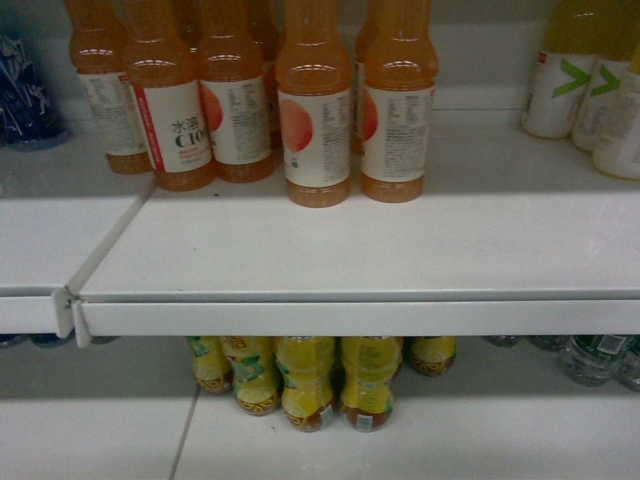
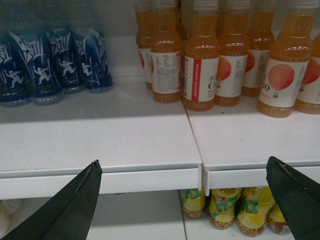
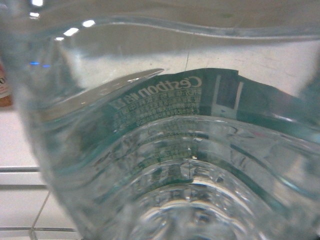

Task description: Move water from second to third shelf

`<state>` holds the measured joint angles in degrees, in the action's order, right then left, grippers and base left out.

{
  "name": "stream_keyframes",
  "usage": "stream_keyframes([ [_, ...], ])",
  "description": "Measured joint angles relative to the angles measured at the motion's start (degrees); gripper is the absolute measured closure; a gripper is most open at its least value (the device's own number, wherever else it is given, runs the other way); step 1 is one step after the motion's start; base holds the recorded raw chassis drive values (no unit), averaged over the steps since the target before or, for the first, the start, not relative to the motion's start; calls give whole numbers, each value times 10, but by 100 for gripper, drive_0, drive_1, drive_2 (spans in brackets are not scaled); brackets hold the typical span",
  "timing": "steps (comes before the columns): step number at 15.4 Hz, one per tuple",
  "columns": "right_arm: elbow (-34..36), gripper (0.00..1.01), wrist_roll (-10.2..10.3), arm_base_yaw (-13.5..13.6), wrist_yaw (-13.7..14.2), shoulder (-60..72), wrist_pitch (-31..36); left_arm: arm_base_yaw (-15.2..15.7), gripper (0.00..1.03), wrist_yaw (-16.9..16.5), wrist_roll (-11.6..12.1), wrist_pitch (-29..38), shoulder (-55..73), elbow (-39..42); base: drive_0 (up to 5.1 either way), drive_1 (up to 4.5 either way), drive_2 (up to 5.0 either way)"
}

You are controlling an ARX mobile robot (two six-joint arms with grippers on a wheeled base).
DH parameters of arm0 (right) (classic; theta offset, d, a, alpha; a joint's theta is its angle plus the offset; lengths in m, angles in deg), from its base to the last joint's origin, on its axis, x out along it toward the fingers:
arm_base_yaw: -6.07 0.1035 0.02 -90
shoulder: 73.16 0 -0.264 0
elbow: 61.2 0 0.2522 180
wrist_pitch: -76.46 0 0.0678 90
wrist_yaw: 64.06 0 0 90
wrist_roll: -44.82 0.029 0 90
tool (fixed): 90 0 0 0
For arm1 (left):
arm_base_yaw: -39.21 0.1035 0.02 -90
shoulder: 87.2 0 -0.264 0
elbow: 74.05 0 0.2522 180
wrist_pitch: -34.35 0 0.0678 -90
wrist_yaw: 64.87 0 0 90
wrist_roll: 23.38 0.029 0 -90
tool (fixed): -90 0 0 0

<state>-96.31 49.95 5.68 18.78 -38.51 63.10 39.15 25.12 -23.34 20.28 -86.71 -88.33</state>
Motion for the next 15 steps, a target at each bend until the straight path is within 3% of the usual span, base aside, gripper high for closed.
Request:
stream_keyframes([
  [15,0,61,0,0,-2,-2,0,0,5,0,0,1,0,0,-497,248,248],
])
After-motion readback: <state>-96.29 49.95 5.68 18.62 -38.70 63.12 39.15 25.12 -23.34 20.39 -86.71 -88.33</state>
